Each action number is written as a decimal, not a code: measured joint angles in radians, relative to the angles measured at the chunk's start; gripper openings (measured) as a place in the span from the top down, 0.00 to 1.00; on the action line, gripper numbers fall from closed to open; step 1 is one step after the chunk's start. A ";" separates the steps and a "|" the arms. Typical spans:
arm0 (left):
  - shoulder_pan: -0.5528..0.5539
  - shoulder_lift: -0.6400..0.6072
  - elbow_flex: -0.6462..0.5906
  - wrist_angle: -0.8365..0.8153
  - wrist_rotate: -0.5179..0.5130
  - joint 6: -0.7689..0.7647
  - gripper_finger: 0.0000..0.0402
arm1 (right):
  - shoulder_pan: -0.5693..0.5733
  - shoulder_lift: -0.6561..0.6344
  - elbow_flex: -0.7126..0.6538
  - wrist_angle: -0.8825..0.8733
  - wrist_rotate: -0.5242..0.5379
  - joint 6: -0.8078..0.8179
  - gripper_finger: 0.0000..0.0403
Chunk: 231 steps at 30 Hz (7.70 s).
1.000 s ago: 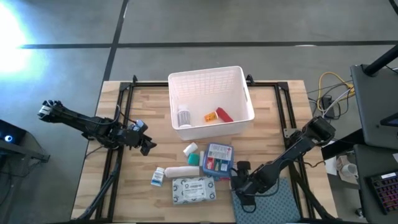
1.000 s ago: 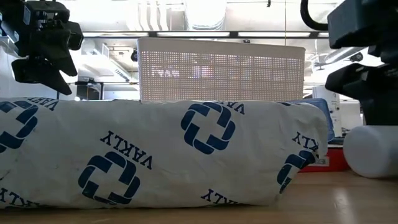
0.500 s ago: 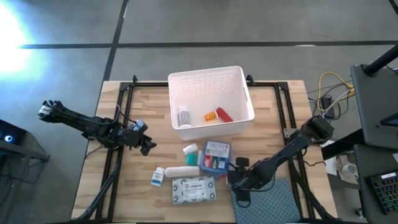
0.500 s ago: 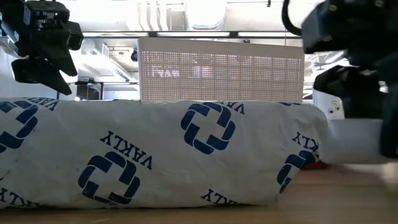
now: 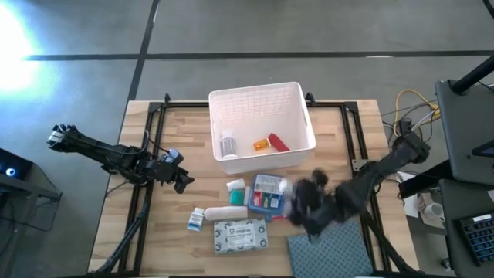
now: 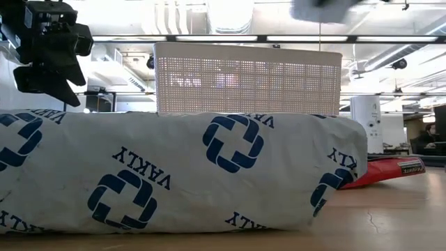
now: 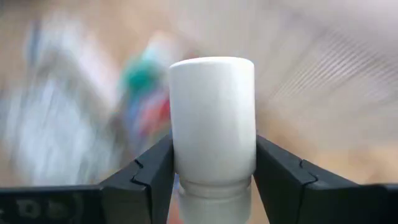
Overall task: Pick & place medical supplies in basket/bin
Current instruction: Put the bottom white pill bottle into the white bin, then put the blue and white pill bottle into the white bin, then put the blue first aid kit into the white bin
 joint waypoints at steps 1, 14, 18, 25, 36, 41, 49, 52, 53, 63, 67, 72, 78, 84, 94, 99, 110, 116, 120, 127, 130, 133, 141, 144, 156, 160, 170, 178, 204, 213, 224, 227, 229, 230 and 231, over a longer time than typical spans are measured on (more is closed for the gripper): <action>0.000 0.000 0.000 0.000 0.000 0.000 0.43 | -0.032 -0.015 0.017 -0.013 0.058 0.015 0.57; -0.002 0.000 0.000 0.000 0.112 -0.001 0.43 | -0.660 -0.059 0.091 0.410 -0.425 -0.620 0.49; -0.016 0.001 0.000 -0.022 0.154 -0.061 0.43 | -0.740 -0.008 0.089 0.409 -0.593 -0.664 0.39; -0.098 0.023 0.007 -0.103 0.157 -0.281 0.43 | -0.723 0.001 0.088 0.380 -0.583 -0.770 0.18; -0.285 0.409 0.335 -0.382 0.167 -0.514 0.43 | -0.730 -0.049 0.124 0.240 -0.418 -0.750 0.11; -0.313 0.607 0.470 -0.398 0.211 -0.535 0.43 | -0.741 -0.051 0.127 0.232 -0.417 -0.779 0.11; -0.344 0.762 0.542 -0.308 0.239 -0.717 0.43 | -0.790 -0.051 0.127 0.232 -0.489 -0.930 0.11; -0.346 0.799 0.526 -0.248 0.238 -0.789 0.43 | -0.828 -0.052 0.127 0.232 -0.569 -0.988 0.11; -0.346 0.815 0.525 -0.238 0.238 -0.807 0.43 | -0.839 -0.052 0.127 0.232 -0.586 -1.004 0.11; -0.346 0.906 0.524 -0.243 0.243 -0.878 0.31 | -0.883 -0.054 0.127 0.229 -0.647 -1.131 0.11; -0.339 0.907 0.524 -0.230 0.241 -0.878 0.25 | -0.883 -0.054 0.127 0.233 -0.648 -1.156 0.11; -0.338 0.932 0.524 -0.228 0.237 -0.877 0.24 | -0.891 -0.054 0.127 0.233 -0.648 -1.161 0.11; -0.339 0.991 0.523 -0.192 0.238 -0.876 0.24 | -0.910 -0.054 0.127 0.232 -0.648 -1.161 0.11; -0.339 1.017 0.522 -0.185 0.249 -0.875 0.24 | -0.930 -0.054 0.126 0.233 -0.648 -1.164 0.11; -0.339 1.021 0.502 -0.191 0.264 -0.872 0.41 | -0.951 -0.054 0.126 0.242 -0.648 -1.161 0.11; -0.332 0.991 0.520 -0.259 0.261 -0.872 0.53 | -0.950 -0.054 0.126 0.257 -0.649 -1.160 0.11; -0.287 0.659 0.752 -0.514 -0.386 -0.712 0.53 | -0.950 -0.109 0.125 0.367 -0.511 -1.171 0.11; -0.177 0.509 0.842 -0.350 -0.864 -0.216 0.53 | -0.949 -0.130 0.125 0.371 -0.492 -1.162 0.11; 0.046 0.459 0.804 0.007 -0.720 0.286 0.53 | -0.949 -0.139 0.125 0.363 -0.490 -1.142 0.11; 0.434 0.534 0.667 0.329 -0.292 0.539 0.37 | -0.945 -0.196 0.125 0.305 -0.477 -1.138 0.11; 0.491 0.556 0.663 0.334 -0.224 0.519 0.23 | -0.944 -0.236 0.125 0.244 -0.447 -1.103 0.11; 0.486 0.555 0.680 0.313 -0.144 0.516 0.13 | -0.940 -0.270 0.125 0.178 -0.443 -1.054 0.11; 0.289 0.516 0.843 -0.051 -0.082 0.493 0.11 | -0.894 -0.301 0.121 -0.113 -0.461 -0.877 0.11; 0.204 0.517 0.885 -0.205 -0.083 0.409 0.12 | -0.876 -0.302 0.116 -0.225 -0.532 -0.750 0.11; -0.064 0.514 0.747 -0.372 -0.073 0.224 0.12 | -0.656 -0.330 0.008 -0.398 -0.820 -0.209 0.11; -0.098 0.514 0.674 -0.372 -0.054 0.224 0.12 | -0.569 -0.331 -0.074 -0.390 -0.871 -0.040 0.11; -0.175 0.440 0.522 -0.296 0.003 0.224 0.12 | -0.317 -0.324 -0.413 0.273 -0.928 0.341 0.11; -0.191 0.317 0.409 -0.233 0.002 0.258 0.12 | -0.235 -0.323 -0.639 0.569 -0.534 0.652 0.11; -0.026 0.700 0.361 0.444 -0.057 0.381 0.12 | -0.250 -0.272 -1.004 1.160 -0.435 0.589 0.11; -0.018 0.869 0.361 0.662 -0.050 0.284 0.12 | -0.260 -0.272 -1.003 1.189 -0.409 0.501 0.11; 0.031 1.029 0.362 0.869 0.004 0.245 0.12 | -0.270 -0.208 -1.004 1.242 -0.406 0.503 0.11; 0.034 1.038 0.362 0.872 0.006 0.235 0.12 | -0.270 -0.129 -1.003 1.346 -0.409 0.505 0.11; 0.035 1.038 0.362 0.876 0.007 0.221 0.12 | -0.270 -0.092 -1.003 1.394 -0.411 0.507 0.11; 0.035 1.038 0.363 0.876 0.008 0.220 0.12 | -0.270 -0.077 -1.001 1.415 -0.410 0.507 0.11; 0.035 1.038 0.363 0.876 0.008 0.220 0.12 | -0.270 -0.067 -1.000 1.428 -0.412 0.507 0.11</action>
